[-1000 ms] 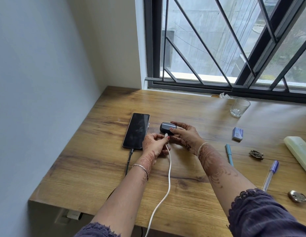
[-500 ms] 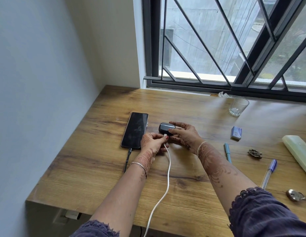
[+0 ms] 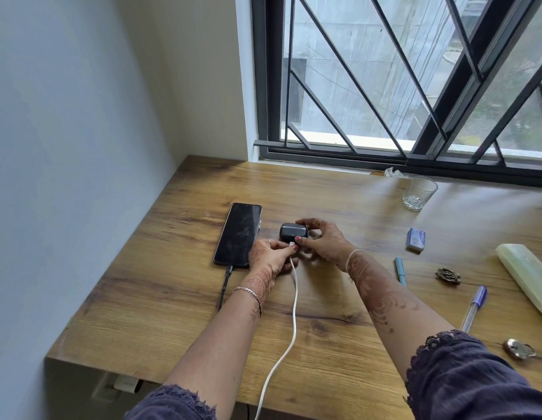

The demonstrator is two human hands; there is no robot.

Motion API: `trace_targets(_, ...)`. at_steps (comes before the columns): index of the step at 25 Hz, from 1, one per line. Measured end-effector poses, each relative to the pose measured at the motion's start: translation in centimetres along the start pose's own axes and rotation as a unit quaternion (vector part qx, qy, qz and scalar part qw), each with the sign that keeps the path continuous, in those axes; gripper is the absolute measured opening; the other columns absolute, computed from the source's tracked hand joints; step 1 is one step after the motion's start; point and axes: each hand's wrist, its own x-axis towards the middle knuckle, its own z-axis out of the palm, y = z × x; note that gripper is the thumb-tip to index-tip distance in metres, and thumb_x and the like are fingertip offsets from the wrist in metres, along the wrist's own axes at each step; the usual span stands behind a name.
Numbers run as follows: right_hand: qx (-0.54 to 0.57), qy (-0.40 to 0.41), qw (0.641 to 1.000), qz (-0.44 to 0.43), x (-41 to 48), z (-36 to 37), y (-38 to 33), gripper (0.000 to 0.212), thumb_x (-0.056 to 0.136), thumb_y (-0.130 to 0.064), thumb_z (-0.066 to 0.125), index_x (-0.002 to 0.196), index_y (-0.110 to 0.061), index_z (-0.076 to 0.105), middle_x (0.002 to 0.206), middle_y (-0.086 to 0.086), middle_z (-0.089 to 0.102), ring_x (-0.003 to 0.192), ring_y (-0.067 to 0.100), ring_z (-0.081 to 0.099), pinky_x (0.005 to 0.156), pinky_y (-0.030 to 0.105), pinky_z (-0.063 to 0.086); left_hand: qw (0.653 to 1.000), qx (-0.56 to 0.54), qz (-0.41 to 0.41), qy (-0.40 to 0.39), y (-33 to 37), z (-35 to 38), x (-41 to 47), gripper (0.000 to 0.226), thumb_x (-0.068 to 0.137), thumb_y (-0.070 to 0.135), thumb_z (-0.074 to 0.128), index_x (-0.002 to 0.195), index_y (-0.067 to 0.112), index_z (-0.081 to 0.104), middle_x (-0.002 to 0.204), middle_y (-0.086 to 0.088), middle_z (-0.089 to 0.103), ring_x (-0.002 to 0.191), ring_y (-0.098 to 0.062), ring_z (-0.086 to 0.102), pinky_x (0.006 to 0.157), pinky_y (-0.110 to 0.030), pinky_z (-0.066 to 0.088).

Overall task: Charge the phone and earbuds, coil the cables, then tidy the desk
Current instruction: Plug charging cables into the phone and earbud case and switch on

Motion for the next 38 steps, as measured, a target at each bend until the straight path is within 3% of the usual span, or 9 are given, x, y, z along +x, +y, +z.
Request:
trace_targets(3,-0.060,0.008,0.998,-0.010,0.1,-0.1,0.2,0.045,0.085,-0.012,0.071,0.127,-0.016,0.057,0.126,0.008,0.062,0.071,0.004,0.056,0.062,0.018,0.052,1.000,0.007,-0.001,0.001,0.2,0.1,0.0,0.013,0.079,0.004,0.074,0.084,0.001,0.063,0.075,-0.015,0.070,0.054,-0.018,0.068,0.064,-0.036,0.058)
trace_targets(7,-0.067,-0.001,0.998,0.007,0.0,0.0,0.1,0.048,0.087,-0.011,0.069,0.132,-0.016,0.053,0.128,0.006,0.059,0.060,0.016,0.056,0.070,0.045,0.055,1.000,0.007,-0.013,0.000,0.5,0.1,0.0,0.011,0.079,0.001,0.073,0.081,0.001,0.062,0.075,-0.016,0.069,0.048,-0.016,0.066,0.052,-0.029,0.057)
trace_targets(11,-0.064,-0.004,0.998,0.007,-0.1,0.0,0.0,0.048,0.087,-0.013,0.068,0.132,-0.019,0.053,0.130,0.006,0.057,0.074,0.029,0.063,0.073,0.051,0.056,1.000,0.009,-0.028,0.001,0.8,0.2,-0.1,0.012,0.079,0.000,0.073,0.077,0.002,0.061,0.073,-0.017,0.067,0.048,-0.017,0.064,0.058,-0.032,0.058)
trace_targets(14,-0.069,0.005,0.998,-0.002,-0.2,0.0,0.6,0.047,0.086,-0.018,0.070,0.131,-0.025,0.055,0.126,0.002,0.059,0.088,0.027,0.068,0.068,0.044,0.061,0.999,0.014,-0.031,0.001,0.8,0.1,-0.2,0.011,0.080,0.002,0.073,0.078,0.002,0.061,0.074,-0.016,0.067,0.048,-0.016,0.064,0.054,-0.028,0.057)
trace_targets(17,-0.071,0.023,0.997,-0.016,-0.2,-0.1,1.4,0.049,0.086,-0.021,0.071,0.132,-0.026,0.055,0.128,0.004,0.059,0.100,0.023,0.064,0.059,0.020,0.055,0.999,0.041,-0.026,0.016,0.6,0.4,-0.5,0.015,0.079,0.009,0.075,0.086,0.002,0.064,0.078,-0.018,0.070,0.052,-0.017,0.065,0.049,-0.025,0.054)
trace_targets(23,-0.085,0.050,0.995,-0.027,-0.6,0.1,1.7,0.063,0.089,-0.018,0.067,0.144,-0.029,0.040,0.139,0.007,0.049,0.124,0.023,0.051,0.106,0.039,0.044,0.984,0.157,0.028,0.073,0.0,0.8,-1.2,0.029,0.076,0.037,0.078,0.087,0.011,0.071,0.069,-0.010,0.073,0.061,-0.017,0.072,0.062,-0.033,0.061)
trace_targets(26,-0.071,0.060,0.995,-0.031,-1.2,0.3,1.7,0.067,0.090,-0.016,0.065,0.147,-0.031,0.033,0.140,0.009,0.045,0.124,0.021,0.049,0.088,0.022,0.052,0.975,0.199,0.042,0.095,0.0,0.3,-1.5,0.025,0.074,0.042,0.077,0.078,0.018,0.071,0.063,-0.002,0.071,0.058,-0.012,0.070,0.068,-0.037,0.062)
trace_targets(29,-0.066,0.073,0.995,-0.031,-2.0,0.7,1.8,0.070,0.090,-0.013,0.065,0.149,-0.028,0.029,0.140,0.011,0.041,0.122,0.022,0.050,0.101,0.036,0.048,0.966,0.233,0.057,0.099,0.0,0.4,-1.9,0.022,0.073,0.041,0.077,0.079,0.020,0.072,0.071,-0.003,0.073,0.069,-0.017,0.072,0.073,-0.036,0.060)
trace_targets(38,-0.011,0.112,0.993,-0.039,-4.2,1.9,2.0,0.059,0.089,-0.003,0.062,0.142,-0.016,0.040,0.137,0.014,0.045,0.108,0.012,0.056,0.094,0.020,0.045,0.956,0.262,0.064,0.112,-0.1,1.2,-2.1,0.018,0.079,0.032,0.074,0.092,0.020,0.074,0.089,-0.005,0.075,0.085,-0.020,0.071,0.081,-0.035,0.058)
